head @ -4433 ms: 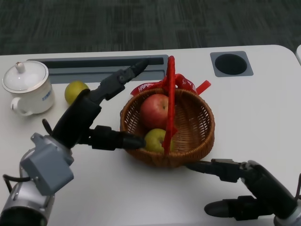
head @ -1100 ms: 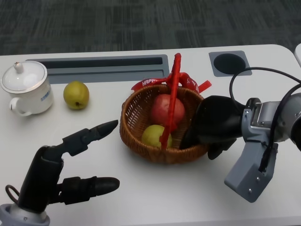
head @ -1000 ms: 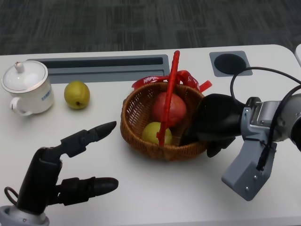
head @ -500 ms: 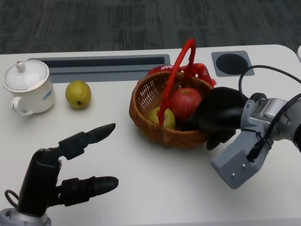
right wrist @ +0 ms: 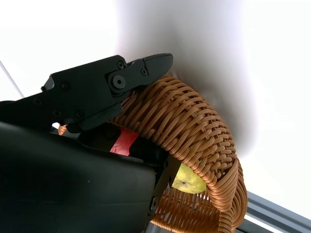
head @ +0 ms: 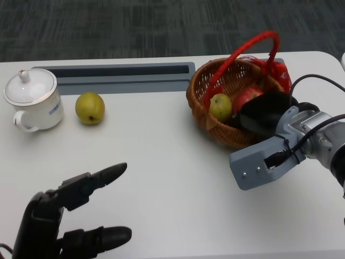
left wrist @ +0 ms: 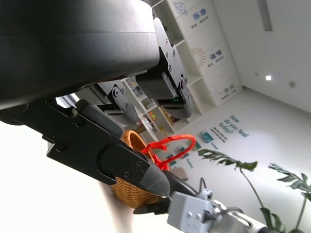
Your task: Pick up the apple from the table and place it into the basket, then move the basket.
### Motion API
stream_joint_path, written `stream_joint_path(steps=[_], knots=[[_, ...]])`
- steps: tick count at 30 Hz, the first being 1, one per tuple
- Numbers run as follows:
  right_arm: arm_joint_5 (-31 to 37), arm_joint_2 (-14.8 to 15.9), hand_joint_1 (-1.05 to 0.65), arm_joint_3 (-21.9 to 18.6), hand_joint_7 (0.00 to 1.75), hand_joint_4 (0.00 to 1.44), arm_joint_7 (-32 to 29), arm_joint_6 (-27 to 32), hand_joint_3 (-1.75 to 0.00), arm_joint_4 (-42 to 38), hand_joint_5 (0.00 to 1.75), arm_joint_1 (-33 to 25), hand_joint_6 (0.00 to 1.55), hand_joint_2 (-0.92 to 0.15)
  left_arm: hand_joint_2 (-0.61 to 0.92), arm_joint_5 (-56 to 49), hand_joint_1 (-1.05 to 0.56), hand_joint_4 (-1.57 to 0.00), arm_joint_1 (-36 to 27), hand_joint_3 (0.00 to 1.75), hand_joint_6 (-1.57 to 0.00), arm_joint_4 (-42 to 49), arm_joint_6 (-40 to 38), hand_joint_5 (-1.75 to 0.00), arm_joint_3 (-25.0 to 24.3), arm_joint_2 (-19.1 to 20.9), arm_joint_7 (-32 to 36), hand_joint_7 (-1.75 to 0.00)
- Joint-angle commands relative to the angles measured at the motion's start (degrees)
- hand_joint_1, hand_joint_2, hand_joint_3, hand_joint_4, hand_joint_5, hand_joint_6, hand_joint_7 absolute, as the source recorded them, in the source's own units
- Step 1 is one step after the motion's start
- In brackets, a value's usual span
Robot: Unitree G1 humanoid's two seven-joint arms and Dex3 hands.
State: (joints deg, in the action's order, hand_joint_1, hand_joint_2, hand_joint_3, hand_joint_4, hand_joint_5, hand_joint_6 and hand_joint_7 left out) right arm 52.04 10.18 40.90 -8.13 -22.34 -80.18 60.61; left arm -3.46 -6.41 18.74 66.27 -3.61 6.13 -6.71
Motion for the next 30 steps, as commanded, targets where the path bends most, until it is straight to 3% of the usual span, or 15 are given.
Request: stream_joint_path(steps=[1, 8, 14, 22, 26, 30], knots=[[-2.08, -0.15, -0.31, -2.39, 0.01, 1.13, 1.65, 4.83, -0.1, -0.52, 0.07, -0.05, 0.94, -0.92, 0.77, -0.32, -0.57, -0.86, -4.02, 0.0, -0.79, -2.71, 2.81, -0.02, -0.25, 0.08, 0.74, -0.01], [-4.81, 1.26, -0.23, -6.57, 0.01, 1.02, 2.33, 10.48, -0.07, -0.59, 0.01, 0.05, 0.9, -0.92, 0.77, -0.59, -0.58, -0.87, -14.4, 0.0, -0.78, -10.65, 4.49, -0.02, -0.02, -0.33, 0.46, -0.01], [-6.71, 2.93, -0.24, -10.14, 0.02, 1.05, 2.38, 13.02, -0.04, -0.64, 0.02, 0.39, 0.95, -0.92, 0.76, -0.12, -0.58, -0.87, -24.44, 0.0, -0.79, -20.37, 0.95, -0.01, 0.29, -0.16, 0.2, -0.01], [-9.86, 3.81, -0.27, -15.56, 0.01, 1.05, 2.28, 15.33, -0.02, -0.4, 0.01, 1.68, 0.95, -0.91, 0.65, 2.42, -0.45, -0.87, -28.6, 0.0, -0.78, -21.48, 1.02, -0.01, 3.95, 2.18, -0.71, 0.0], [-10.61, 4.07, -0.36, -17.07, 0.0, 0.91, 3.31, 14.21, 0.0, -0.31, 0.0, 1.3, 0.81, -0.82, 0.64, 2.63, -0.43, -0.87, -28.13, 0.0, -0.77, -20.69, 0.54, -0.01, 4.47, 2.7, -0.79, 0.0], [-10.36, 3.96, -0.55, -17.4, 0.0, 0.66, 3.53, 11.86, 0.0, -0.25, 0.0, 0.19, 0.61, -0.75, 0.66, 3.14, -0.45, -0.87, -25.99, 0.01, -0.77, -20.44, -0.35, 0.0, 4.31, 3.35, -0.89, -0.01]])
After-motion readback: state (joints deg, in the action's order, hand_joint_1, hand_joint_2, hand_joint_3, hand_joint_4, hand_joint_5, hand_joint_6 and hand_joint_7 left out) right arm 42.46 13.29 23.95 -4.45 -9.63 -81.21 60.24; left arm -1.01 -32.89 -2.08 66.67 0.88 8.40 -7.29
